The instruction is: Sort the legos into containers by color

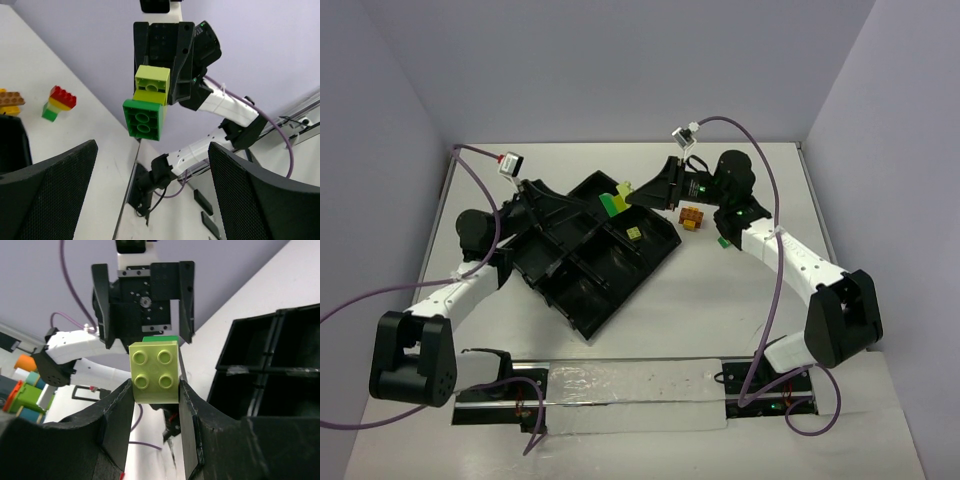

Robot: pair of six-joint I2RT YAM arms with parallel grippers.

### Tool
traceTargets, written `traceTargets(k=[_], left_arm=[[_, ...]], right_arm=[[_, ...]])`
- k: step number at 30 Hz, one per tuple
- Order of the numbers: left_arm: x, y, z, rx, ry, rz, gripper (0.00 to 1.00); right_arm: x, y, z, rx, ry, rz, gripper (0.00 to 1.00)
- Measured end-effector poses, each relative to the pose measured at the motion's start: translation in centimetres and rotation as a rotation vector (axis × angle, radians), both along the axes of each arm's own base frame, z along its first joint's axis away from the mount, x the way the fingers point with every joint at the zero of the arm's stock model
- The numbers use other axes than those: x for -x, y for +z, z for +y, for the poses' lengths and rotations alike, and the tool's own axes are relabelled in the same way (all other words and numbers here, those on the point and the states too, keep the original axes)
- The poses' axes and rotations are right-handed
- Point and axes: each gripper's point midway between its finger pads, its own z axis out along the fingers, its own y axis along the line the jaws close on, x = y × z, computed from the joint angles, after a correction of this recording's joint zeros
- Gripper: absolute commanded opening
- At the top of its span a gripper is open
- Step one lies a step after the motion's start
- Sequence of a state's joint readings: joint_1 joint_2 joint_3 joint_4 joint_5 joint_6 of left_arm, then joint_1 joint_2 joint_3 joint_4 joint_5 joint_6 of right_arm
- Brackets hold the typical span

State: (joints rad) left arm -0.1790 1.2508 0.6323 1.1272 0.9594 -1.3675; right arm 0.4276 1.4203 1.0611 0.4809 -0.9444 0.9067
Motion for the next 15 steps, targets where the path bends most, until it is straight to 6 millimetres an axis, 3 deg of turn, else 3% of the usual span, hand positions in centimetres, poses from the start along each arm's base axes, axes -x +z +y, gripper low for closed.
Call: traceTargets(k=[10,15], left_arm=[[0.4,0.8,-1.2,0.032,-0.041,-0.008,0.99],[0.5,1.5,-1.4,0.036,-0.048,-0.026,0.93]], right_arm=[[0.7,0.4,1.8,-0.031,0.027,0.023,0.00],[0.7,0.1,2.5,-0.027,0.039,0.038,0.00]])
